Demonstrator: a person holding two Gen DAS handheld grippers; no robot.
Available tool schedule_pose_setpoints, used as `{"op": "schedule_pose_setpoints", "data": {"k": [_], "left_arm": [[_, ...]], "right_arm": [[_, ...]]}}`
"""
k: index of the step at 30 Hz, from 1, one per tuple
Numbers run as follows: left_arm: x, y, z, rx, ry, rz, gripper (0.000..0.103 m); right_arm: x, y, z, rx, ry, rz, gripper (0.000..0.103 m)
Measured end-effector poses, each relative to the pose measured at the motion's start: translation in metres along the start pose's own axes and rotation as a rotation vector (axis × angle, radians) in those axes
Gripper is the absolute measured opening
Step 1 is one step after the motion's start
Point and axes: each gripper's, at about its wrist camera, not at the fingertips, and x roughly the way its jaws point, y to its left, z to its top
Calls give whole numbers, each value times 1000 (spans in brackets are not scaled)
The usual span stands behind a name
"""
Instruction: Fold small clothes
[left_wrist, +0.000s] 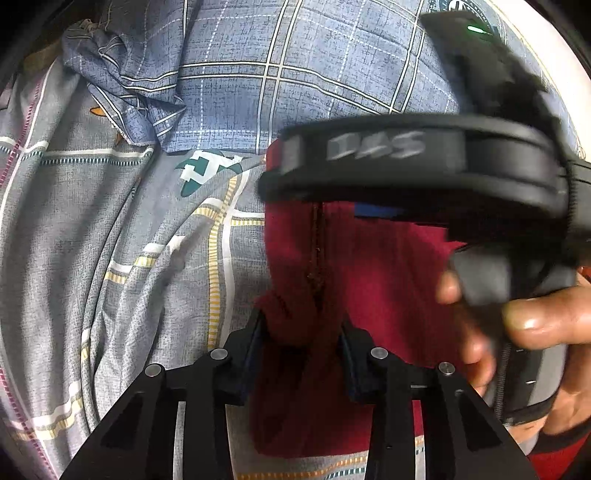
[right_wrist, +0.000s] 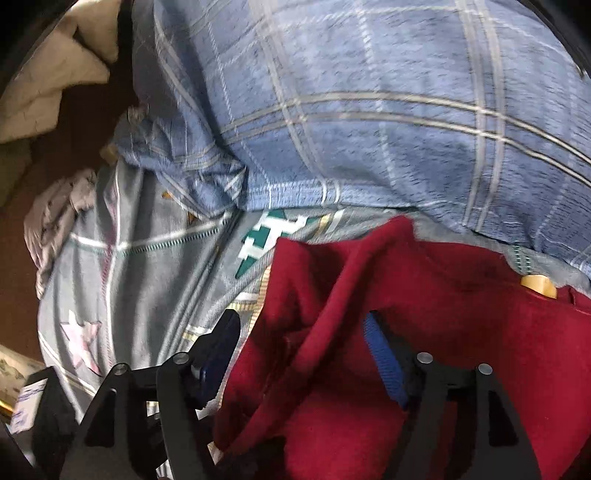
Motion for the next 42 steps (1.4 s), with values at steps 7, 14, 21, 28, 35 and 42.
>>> {"op": "schedule_pose_setpoints", "data": {"k": [7,14,21,28,35,42], "left_arm": [[2,0,0,3,7,11,35],[8,2,1,-2,21,37,51],[-2,-4,-3,12,-3,18,35],[-19,-14,-8,36,-46,10,25],[-64,-46,-9,65,-93,-73,24],[-88,-148,-16,233,-102,-172,24]], "right_arm": [[29,14,-2,-72,29,-95,72],[19,3,-7,-96,-15,-109,28],[-11,-18,-12,-15,-74,6,21],[-28,-19,-13,-9,-102,0,20],[-74,-25,-18,-5,-171,26,19],[-159,-59,-36,-31,-259,-54,19]]}}
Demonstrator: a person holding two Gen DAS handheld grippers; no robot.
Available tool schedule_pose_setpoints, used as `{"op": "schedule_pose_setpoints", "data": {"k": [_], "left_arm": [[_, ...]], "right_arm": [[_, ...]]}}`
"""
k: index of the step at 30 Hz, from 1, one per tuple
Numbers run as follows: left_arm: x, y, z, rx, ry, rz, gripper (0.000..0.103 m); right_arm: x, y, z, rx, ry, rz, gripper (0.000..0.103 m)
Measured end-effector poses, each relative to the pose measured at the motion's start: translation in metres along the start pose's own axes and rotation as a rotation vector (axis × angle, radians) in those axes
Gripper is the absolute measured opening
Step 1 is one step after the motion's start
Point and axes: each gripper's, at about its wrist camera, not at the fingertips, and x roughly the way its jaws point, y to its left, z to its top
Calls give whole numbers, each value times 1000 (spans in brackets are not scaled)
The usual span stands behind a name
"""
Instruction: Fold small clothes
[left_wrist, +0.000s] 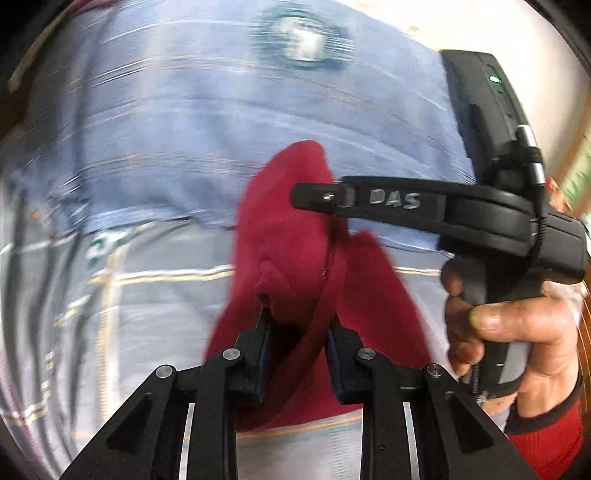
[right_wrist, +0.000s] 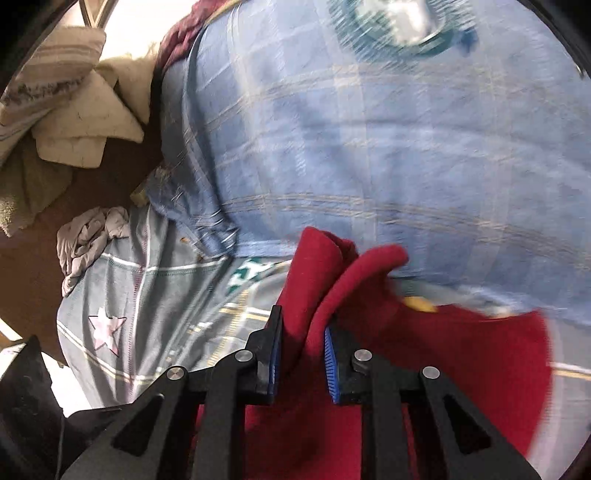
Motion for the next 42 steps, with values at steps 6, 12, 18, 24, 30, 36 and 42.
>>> {"op": "schedule_pose_setpoints", "data": {"k": [6,12,18,24,30,36,42], "left_arm": [[58,-75,-8,78,87,-90,24],[96,-82,-27,79,212,-139,32],[-6,-38,-31,123,67,-148,71],[-31,6,-60,77,89,37,70],[-25,11,-76,89,130,54,70],[24,6,-85,103,161,84,70],[57,13,-89,123,174,98,70]], "right_arm": [[-49,-91,-27,112,-37,-125,17],[-17,-178,-68,300,63,-266,17],[-43,-189,-87,433,5,-186,48],[-78,-150,-114,407,-25,-70,72],[-61,-125,-123,377,4,-116,70],[-58,-127,-143,263,62,-220,23],[-94,-126,-162,293,0,-285,18]]}}
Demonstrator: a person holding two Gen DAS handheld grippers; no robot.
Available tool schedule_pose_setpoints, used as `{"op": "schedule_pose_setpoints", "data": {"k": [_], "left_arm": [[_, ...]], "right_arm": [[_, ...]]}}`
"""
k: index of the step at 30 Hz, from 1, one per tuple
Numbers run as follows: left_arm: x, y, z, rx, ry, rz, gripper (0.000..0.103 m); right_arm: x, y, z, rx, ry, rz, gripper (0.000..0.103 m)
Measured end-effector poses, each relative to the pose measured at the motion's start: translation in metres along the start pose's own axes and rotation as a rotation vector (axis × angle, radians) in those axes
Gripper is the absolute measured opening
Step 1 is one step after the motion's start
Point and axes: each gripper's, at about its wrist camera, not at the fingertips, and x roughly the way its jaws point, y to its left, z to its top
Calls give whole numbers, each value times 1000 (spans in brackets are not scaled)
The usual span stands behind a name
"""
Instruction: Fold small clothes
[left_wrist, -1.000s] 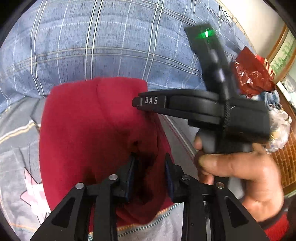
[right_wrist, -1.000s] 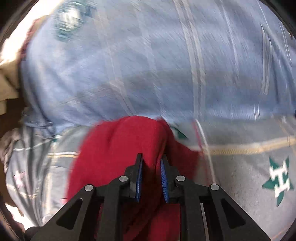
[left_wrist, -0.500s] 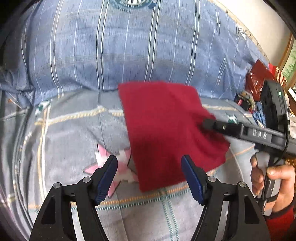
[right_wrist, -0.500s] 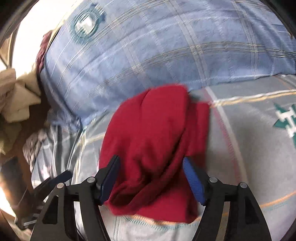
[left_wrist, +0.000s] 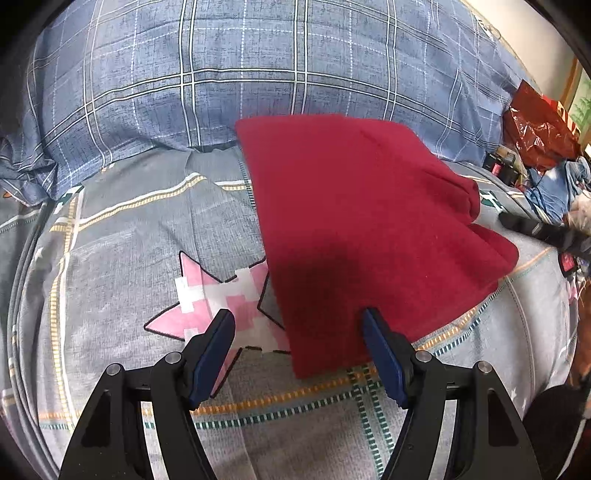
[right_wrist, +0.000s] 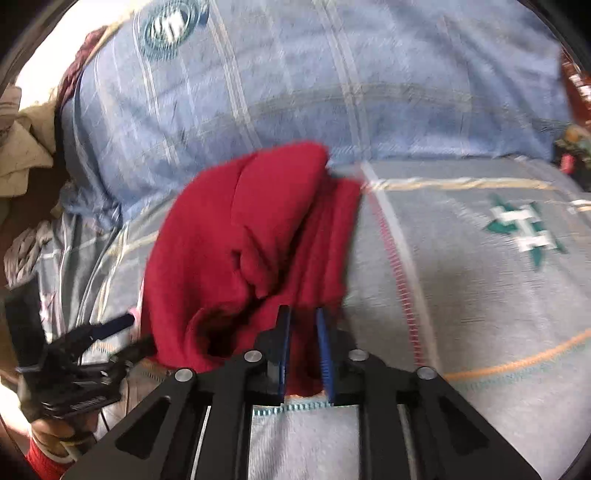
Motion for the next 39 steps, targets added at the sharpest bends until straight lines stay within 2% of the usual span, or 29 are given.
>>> {"op": "schedule_pose_setpoints", "data": {"k": [1,3,4,5,6,7,8,9,10,14,16,18,19,22,25,27,31,33,36,38,39], "left_arm": [[1,0,1,-1,0,-2,70],[4,1,0,-4,-2,-3,71],[3,2,0,-4,-4,-2,71],[3,2,-1,-3,-7,-1,71],[3,2,-2,-1,-10,-1,71],[4,2,-2,2,-11,0,71],[2,3,-4,2,-11,0,71],[0,3,-5,1,-10,-4,71],[-1,4,-5,-1,-8,-9,71],[-4,1,-4,6,-7,-29,73],[-2,-1,-5,17,-5,-10,73],[-2,-2,-7,28,-16,4,73],[-3,-1,-8,31,-20,11,73],[-4,-1,-9,30,-21,10,73],[-4,-1,-10,29,-20,15,73],[-5,-2,-10,27,-21,16,73],[-5,-2,-12,27,-20,11,73],[-7,-2,-12,27,-24,10,73],[-9,0,-10,17,-26,3,72],[-14,1,-9,8,-32,-3,72],[-16,3,-7,0,-36,-11,72]], "right_arm": [[-10,1,1,-6,-34,12,19],[-21,11,9,-13,-80,52,35],[-22,15,15,-3,-88,66,59],[-17,19,21,9,-85,74,78],[-9,22,24,13,-67,75,79],[3,26,27,10,-36,74,77],[16,30,30,3,-7,72,58],[30,34,31,-12,26,67,35],[38,37,28,-37,50,35,16],[21,30,27,-79,-42,-26,15],[32,14,21,-39,-2,-41,15],[36,8,15,-22,7,-16,16],[31,9,14,-17,2,-8,18],[6,10,13,33,-32,24,37],[-13,23,5,0,-50,62,40],[-9,34,-1,-34,-27,60,40],[16,34,-19,-88,34,-31,17],[22,28,-30,-73,47,-30,17],[9,29,-28,-78,33,-20,18],[-8,26,-24,-37,-11,23,28],[-15,23,-22,-10,-34,44,36]]}}
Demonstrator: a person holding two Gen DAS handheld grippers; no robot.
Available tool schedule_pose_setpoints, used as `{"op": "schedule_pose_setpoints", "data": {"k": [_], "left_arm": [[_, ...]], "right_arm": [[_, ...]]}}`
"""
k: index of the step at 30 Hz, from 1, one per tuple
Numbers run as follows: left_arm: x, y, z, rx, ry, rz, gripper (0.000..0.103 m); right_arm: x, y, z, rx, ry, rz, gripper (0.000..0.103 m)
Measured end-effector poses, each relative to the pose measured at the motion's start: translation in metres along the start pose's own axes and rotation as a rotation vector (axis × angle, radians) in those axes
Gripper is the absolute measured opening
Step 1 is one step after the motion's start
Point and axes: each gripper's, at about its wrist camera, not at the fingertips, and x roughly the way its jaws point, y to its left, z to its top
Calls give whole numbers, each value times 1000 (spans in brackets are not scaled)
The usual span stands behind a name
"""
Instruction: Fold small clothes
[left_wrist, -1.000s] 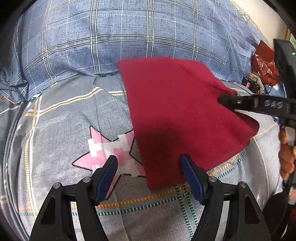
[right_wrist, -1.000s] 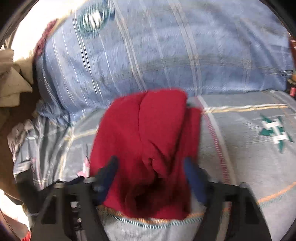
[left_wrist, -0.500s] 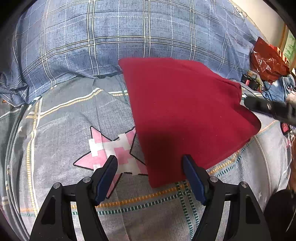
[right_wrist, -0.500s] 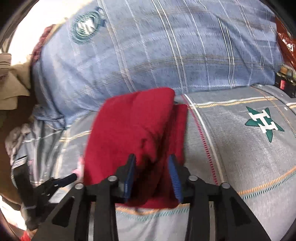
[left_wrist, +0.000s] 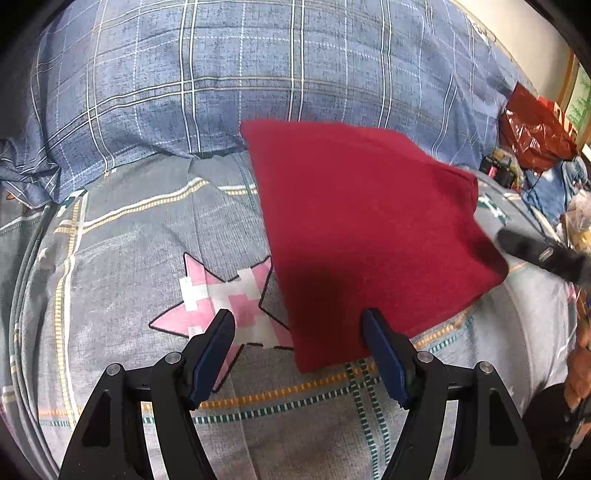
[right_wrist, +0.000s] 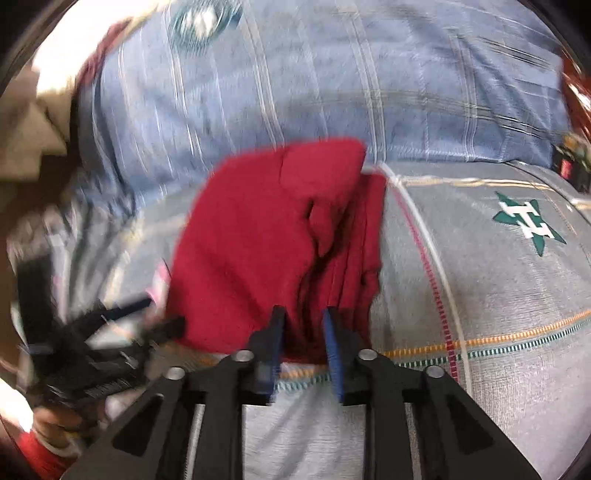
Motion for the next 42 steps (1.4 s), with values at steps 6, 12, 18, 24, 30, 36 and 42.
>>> {"op": "schedule_pose_setpoints", "data": {"k": [6,12,18,24,30,36,42], "left_arm": [[-5,32,26,-167,-10,-155,80],[44,35,53,-178,75,-187,83],[73,26,65,-188,75,-273,70],[21,20,66,-124,15,-227,51],[-48,39,18,-95,-16,-159,52],[-34,54,-37,-176,79,-81,59],[-67,38,-41,-115,-79,60,65]], "right_arm": [[6,-27,34,148,-82,84,95],[70,-48,58,210,42,110,95],[88,-44,60,163,41,179,65],[62,-16,62,73,-29,145,49],[16,17,42,42,-36,243,49],[39,46,-3,19,117,194,61],[-19,42,-15,20,3,99,68]]}}
